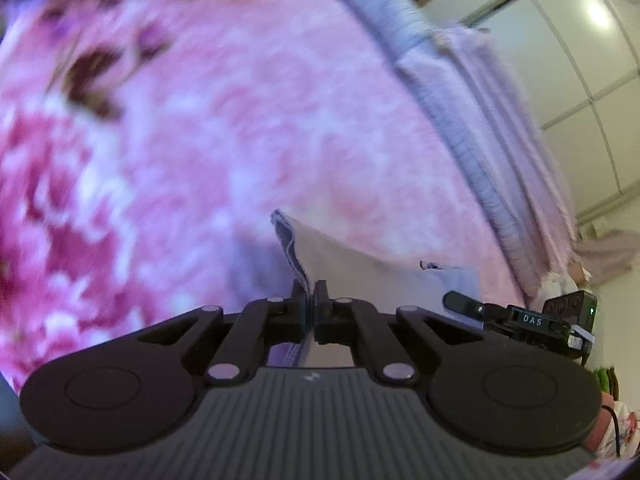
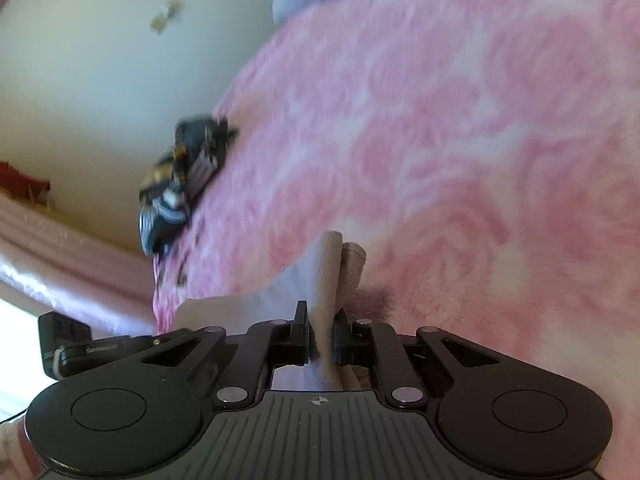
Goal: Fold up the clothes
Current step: 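Lift and carry the folded tank top with both grippers to the clothes stack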
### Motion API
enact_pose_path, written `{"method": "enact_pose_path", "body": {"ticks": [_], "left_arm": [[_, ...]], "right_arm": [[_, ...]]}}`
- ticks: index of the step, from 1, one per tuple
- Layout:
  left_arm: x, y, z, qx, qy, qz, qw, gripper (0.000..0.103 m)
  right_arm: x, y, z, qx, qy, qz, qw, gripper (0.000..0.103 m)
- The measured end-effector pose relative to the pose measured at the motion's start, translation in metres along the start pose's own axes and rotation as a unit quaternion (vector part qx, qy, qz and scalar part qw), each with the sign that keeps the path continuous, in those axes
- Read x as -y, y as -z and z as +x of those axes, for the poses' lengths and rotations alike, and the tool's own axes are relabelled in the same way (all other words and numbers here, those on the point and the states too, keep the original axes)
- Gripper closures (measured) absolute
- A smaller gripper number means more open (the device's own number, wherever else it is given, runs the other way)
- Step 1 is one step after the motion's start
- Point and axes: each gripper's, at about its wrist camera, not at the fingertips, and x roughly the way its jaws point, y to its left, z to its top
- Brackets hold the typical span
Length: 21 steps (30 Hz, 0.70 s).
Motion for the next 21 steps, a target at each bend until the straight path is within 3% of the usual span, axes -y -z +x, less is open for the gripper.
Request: {"method": "enact_pose_path", "body": {"ticks": [5,11,16,21], "left_arm": [[0.072,-0.019,-0.026,0.022,0.045,0.095,0.9942,0.102],[0.193,-0.044,-0.057,0.032,0.133,0.2,0.9702,0.102],[0.319,-0.04,-0.063,0.006,0.216,0.287,0.9333,0.102],[0.447,0.008,-0.041,-0.033,0.301,0.35,0.8866,0.102]], "right_arm": [[-0.04,0.021,-0.079,0.117,0.028,-0.002,0.993,0.097],[-0.102,0.05,-0.21,0.266,0.066,0.01,0.962,0.097],[-0.148,0.091,-0.336,0.373,0.117,0.018,0.92,0.097],[-0.165,0.15,-0.454,0.46,0.183,0.031,0.868,0.097]]}}
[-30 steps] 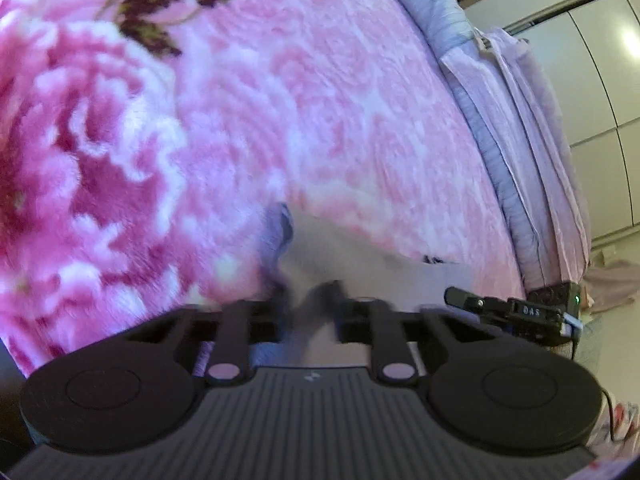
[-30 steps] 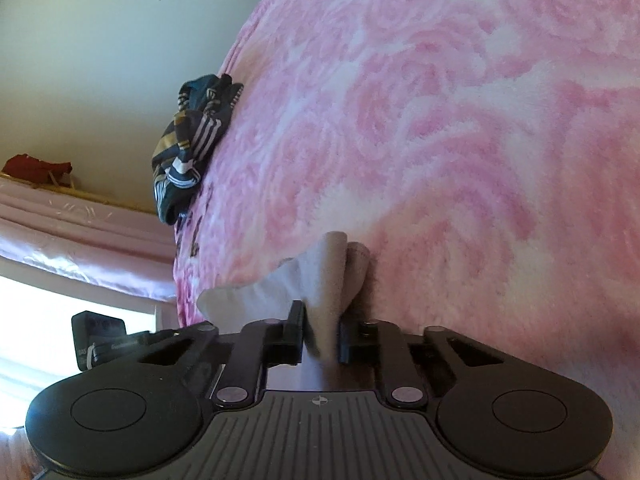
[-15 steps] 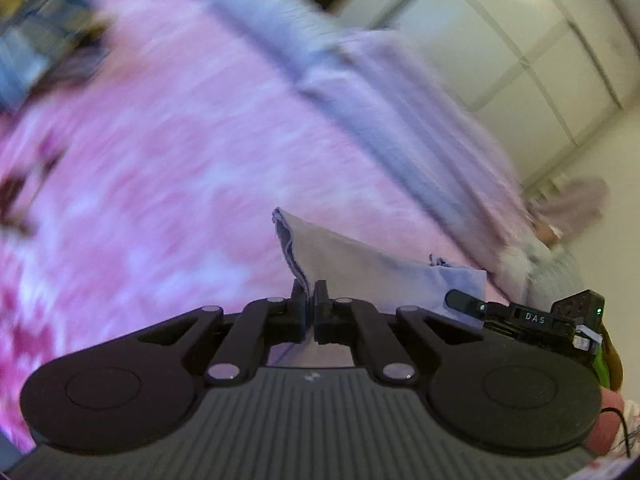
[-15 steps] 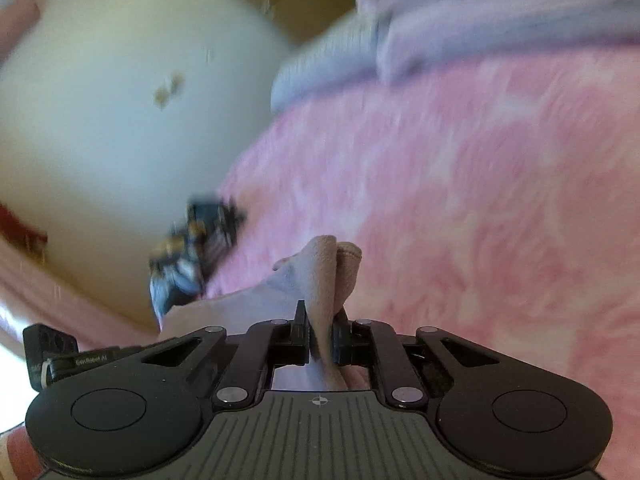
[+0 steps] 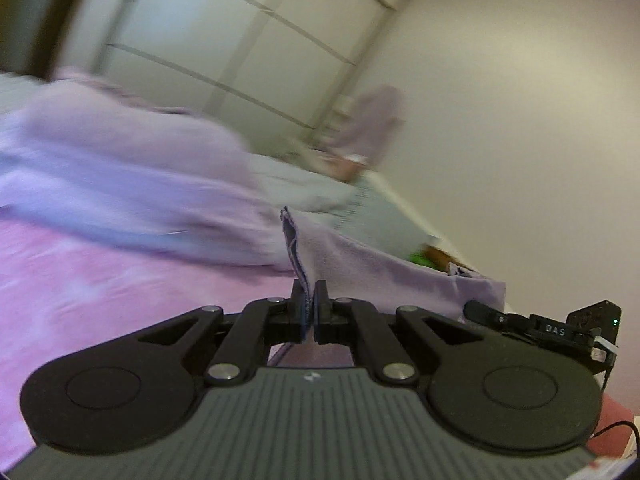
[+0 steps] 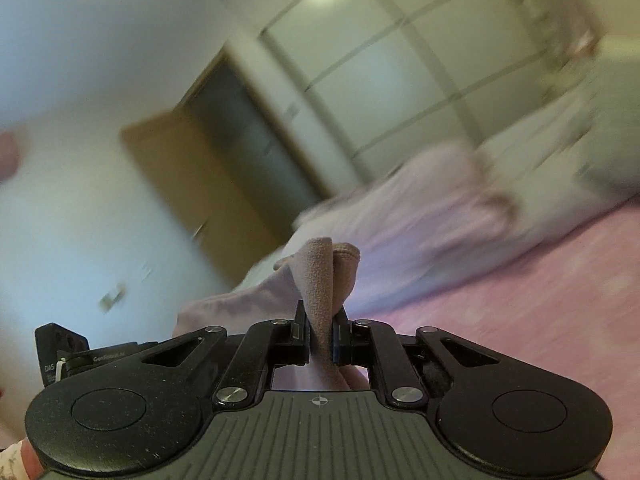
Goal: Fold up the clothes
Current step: 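Lift and carry the folded tank top with both grippers to the clothes stack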
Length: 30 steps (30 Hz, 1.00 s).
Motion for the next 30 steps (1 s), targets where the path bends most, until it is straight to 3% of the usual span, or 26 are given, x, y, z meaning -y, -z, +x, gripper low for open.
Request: {"method": "enact_pose_path", "body": {"ticks": [6,14,21,30], "left_arm": [[0.125,-0.004,0.144,-0.025,0.096,0.029,0.9947,0.102],[0.281,0.01,0.317,-0.029,0.11,0.002,0.9935,0.102],[0.369,0.003,0.408,-0.028,0.097,0.013,0.9948,0.102],[0.389,-0.013,0.489,-0.045,0.062,0.019,0.9968,0.102]], "right_arm": [[0.078,-0.072,-0.122,0.082,0.088,0.0,0.993,0.097],[0.226,-0.195,-0.228,0.083,0.127,0.005,0.988,0.097],[0.334,-0.294,-0.26,0.083,0.123,0.02,0.989,0.097],[0.436,-0.343,-0.254,0.07,0.115,0.06,0.989,0.097]]}}
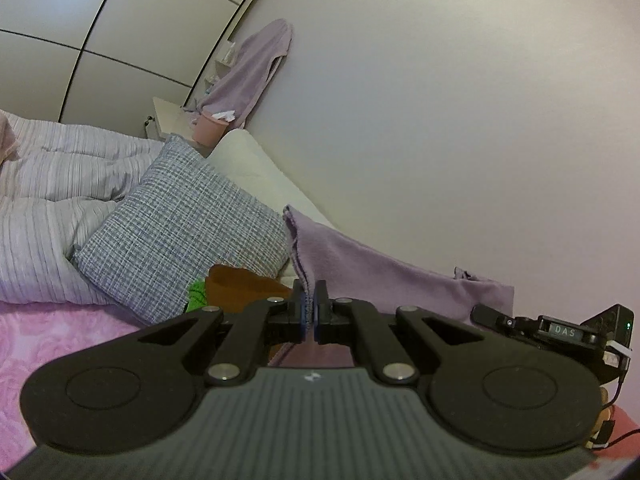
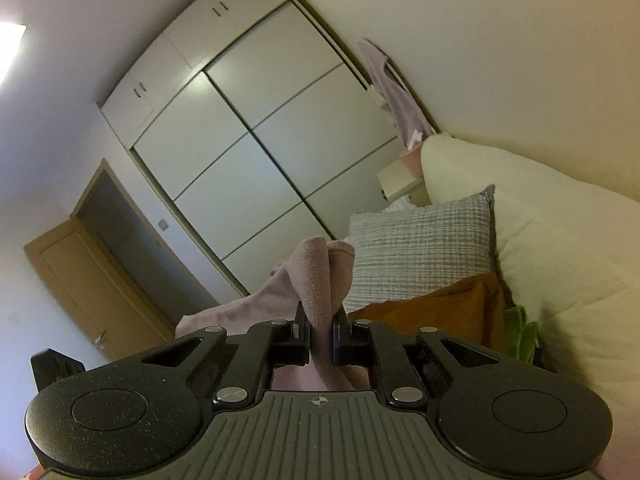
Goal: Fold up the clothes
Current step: 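Lift and carry the folded tank top with both grippers to the clothes stack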
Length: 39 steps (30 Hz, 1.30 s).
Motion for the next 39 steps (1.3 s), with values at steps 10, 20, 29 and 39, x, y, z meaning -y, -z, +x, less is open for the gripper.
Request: {"method": "enact_pose_path", "body": {"ticks": [10,20,29,39], "left_arm": [[-0.021,-0.016,0.085,-0.033,-0.038,-0.012,0.9986,0.102],[-0.039,-0.023,0.141,-0.058,-0.073,-0.005,0.9956,0.102],[-0.04,-0.029,0.163,-0.073,-0.071,-0.003,0.9948,0.103],[-0.064,-0.005,0.196,-0.124,-0.121,-0.002,0.985,0.102]], "right_arm": [[0.055,-0.023,0.061,-0.041,0.025,0.022,0.999,0.097],[0.088,-0.031,0.105,-0.077,0.049,0.027,0.995,0.097],[0.109,-0.035,0.122,-0.097,0.084,0.057,0.99,0.097],[0.115,-0.02,0.161,-0.147,0.155,0.012,0.977,0.095]]}}
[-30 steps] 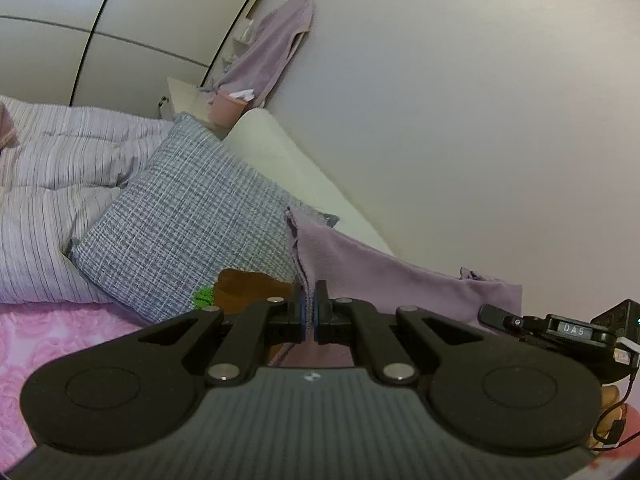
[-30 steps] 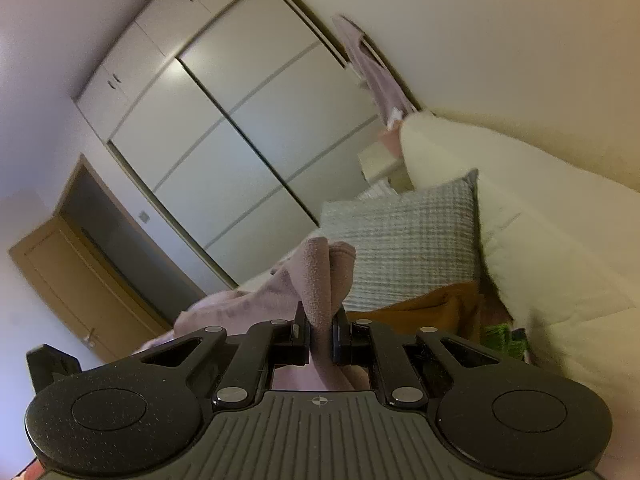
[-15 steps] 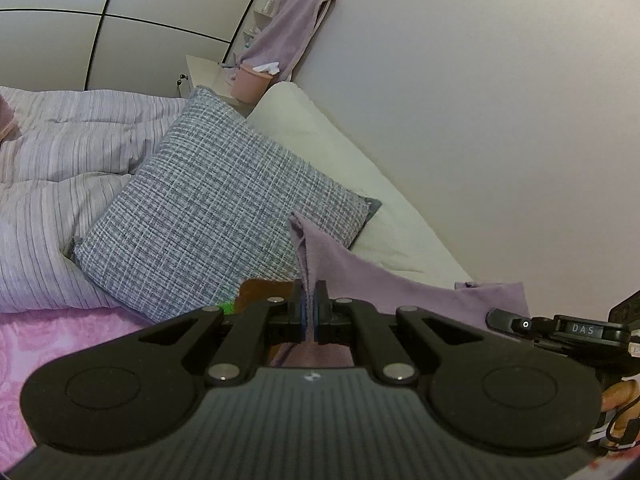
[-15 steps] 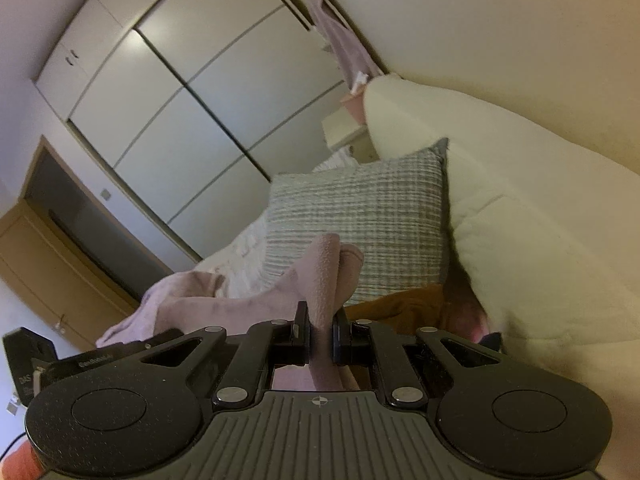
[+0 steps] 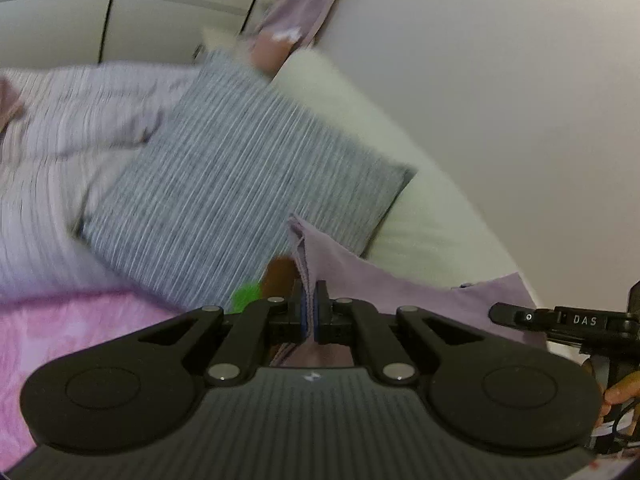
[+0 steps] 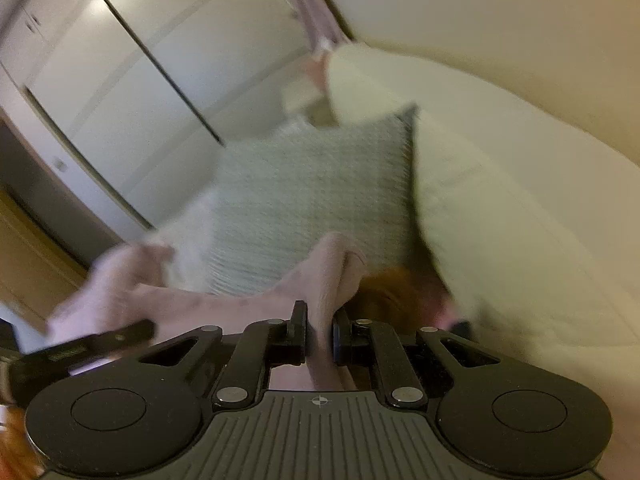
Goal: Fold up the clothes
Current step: 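Lift and carry the folded tank top with both grippers to the clothes stack, then lay the tank top on top of the stack and open both grippers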
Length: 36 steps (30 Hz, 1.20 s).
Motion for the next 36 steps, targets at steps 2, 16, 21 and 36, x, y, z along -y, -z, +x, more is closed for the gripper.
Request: {"method": "enact_pose_path", "body": {"ticks": [2,16,21,36], "left_arm": [[-0.005,0.006,0.007,-0.008,-0.01,-0.003,0.9999,0.099],[0.025,-0.01,-0.016,0.036,-0.015,0.075,0.9964,0.084],[0.017,0.005,0.03,-0.044,-0.051,0.07,0.9953,0.088],[0.095,0.092,-0.065,0.004,-0.039,0.188,0.9814,0.085]], "right_arm": [[0.0,0.006,0.004,0.003,0.011,-0.003,1.0,0.089],[-0.045,0.019,-0.036,0.086,0.067,-0.134,0.985,0.075],[-0.032,0.028,-0.001,0.031,0.132,-0.123,0.983,0.075],[-0.093,0.154,-0.072,0.1,0.133,-0.212,0.963,0.075]]}}
